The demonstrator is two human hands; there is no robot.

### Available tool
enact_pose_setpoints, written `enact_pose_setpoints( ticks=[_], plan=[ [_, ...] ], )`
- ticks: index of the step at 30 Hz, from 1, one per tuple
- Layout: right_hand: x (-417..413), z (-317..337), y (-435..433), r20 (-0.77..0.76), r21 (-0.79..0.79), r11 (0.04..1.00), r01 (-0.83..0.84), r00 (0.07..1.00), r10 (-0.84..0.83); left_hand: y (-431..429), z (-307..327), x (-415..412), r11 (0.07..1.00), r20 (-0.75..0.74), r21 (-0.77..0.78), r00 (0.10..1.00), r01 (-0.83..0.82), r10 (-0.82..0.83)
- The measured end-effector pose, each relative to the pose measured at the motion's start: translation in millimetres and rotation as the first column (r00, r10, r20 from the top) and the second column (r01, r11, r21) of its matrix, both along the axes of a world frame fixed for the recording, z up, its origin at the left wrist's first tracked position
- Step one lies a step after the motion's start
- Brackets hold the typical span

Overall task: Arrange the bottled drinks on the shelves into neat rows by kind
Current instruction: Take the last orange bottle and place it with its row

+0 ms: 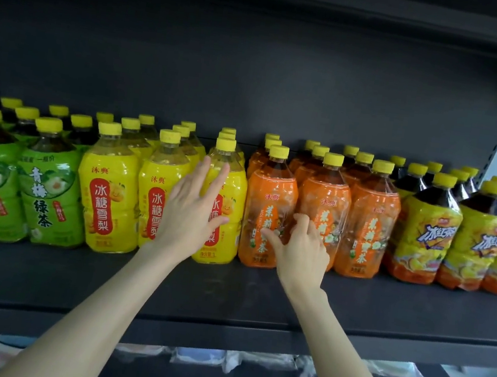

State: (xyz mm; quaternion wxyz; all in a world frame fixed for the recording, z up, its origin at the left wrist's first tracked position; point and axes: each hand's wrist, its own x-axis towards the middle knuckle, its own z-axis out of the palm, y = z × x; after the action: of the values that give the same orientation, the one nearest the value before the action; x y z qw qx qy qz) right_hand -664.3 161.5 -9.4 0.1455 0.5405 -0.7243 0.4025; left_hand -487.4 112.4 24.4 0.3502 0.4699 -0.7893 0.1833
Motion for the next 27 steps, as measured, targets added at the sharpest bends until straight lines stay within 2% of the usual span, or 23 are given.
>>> enact_pose_setpoints(
  ticks=[3,6,8,20,27],
  plan=[
    [0,8,-2,-0.170,-0.139,0.990,-0.002,0.985,-0.022,2,2,2,0.999,0.066,-0.030,0.997,-0.025,0.027],
    [-4,22,-6,-0.374,-0.071,0.992,-0.106,0.925,0.072,4,2,3,0.999,0.120,-0.023,0.992,-0.037,0.040],
    [-7,26,-11,-0.430,-0.030,0.992,-0.125,0.898,0.100,4,2,4,0.999,0.116,-0.018,0.992,-0.041,0.043],
    [3,27,-16,-0.452,-0.083,0.997,0.006,0.891,-0.043,-8,-4,3,0.994,0.105,-0.082,0.992,-0.065,0.074],
    [10,35,-8,-0.444,0.068,0.998,0.018,0.896,0.014,1,1,2,0.996,0.112,-0.003,0.990,-0.084,0.084]
  ],
)
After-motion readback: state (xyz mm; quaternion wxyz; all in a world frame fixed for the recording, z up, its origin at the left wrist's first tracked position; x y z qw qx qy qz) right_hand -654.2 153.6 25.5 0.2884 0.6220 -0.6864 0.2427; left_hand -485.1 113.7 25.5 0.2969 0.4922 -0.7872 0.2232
